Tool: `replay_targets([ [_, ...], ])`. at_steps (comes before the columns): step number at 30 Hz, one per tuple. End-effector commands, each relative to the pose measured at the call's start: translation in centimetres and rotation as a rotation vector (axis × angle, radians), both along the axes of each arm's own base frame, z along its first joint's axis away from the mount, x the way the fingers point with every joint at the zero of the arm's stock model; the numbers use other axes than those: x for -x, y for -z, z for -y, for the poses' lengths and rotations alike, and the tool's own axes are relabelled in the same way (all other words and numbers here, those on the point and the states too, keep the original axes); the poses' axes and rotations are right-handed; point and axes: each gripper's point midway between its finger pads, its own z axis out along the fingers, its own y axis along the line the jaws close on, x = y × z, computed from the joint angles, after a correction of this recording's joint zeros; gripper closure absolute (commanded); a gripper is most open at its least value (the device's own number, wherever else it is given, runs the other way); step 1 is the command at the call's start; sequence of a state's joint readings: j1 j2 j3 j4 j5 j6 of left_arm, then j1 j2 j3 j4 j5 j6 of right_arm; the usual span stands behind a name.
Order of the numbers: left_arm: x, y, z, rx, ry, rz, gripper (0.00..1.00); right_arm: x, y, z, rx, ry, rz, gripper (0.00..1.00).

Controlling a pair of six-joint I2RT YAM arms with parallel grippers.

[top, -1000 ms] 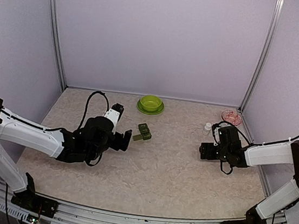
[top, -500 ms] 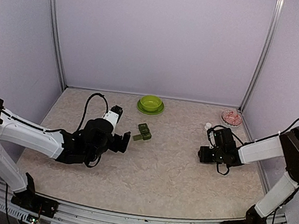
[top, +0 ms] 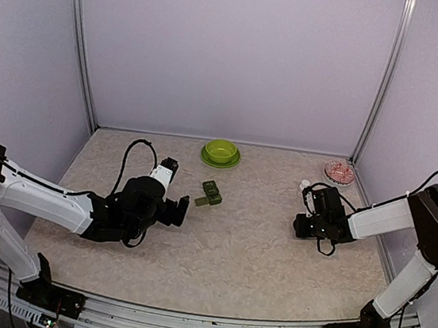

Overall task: Sort the pills into containers
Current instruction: Place the pill bottle at the center of the board.

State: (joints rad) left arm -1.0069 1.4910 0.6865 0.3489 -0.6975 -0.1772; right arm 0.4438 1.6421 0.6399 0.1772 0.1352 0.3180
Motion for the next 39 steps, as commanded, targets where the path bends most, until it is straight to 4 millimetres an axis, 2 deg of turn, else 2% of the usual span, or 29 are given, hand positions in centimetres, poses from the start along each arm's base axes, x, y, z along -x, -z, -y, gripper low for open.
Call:
replay_targets([
  [1, 0.1, -0.2, -0.2, 0.017, -0.012, 0.009, 0.01, -0.6, -0.7, -0.5, 0.026, -0.021, 0.033, 0.72],
  [8, 0.2, -0.2, -0.3, 0.020, -0.012, 0.008, 0.01, -0.3, -1.1, -2.4, 0.073, -0.093, 0.058, 0.76],
  [11, 0.3, -0.2, -0.4, 0.021, -0.011, 0.007, 0.01, 0.0, -1.5, -4.3, 0.072, -0.164, 0.075, 0.78],
  [15, 0.3, -0.4, -0.5, 0.024, -0.013, 0.008, 0.01, 1.0, -2.5, -7.8, 0.022, -0.311, 0.111, 0.80],
  [19, 0.4, -0.6, -0.7, 0.026, -0.018, 0.011, 0.01, 3.0, -3.0, -11.9, -0.012, -0.491, 0.123, 0.80],
  [27, 0.5, -1.0, -1.4, 0.027, -0.032, 0.019, 0.01, 7.5, -2.0, -19.1, 0.006, -0.783, 0.117, 0.79],
  [33, 0.7, -1.1, -1.8, 0.027, -0.037, 0.020, 0.01, 9.6, -1.5, -22.2, 0.006, -0.895, 0.106, 0.79],
  [39, 0.6, -1.2, -2.3, 0.016, -0.047, 0.022, 0.01, 11.6, -0.8, -24.1, 0.005, -0.979, 0.095, 0.78],
])
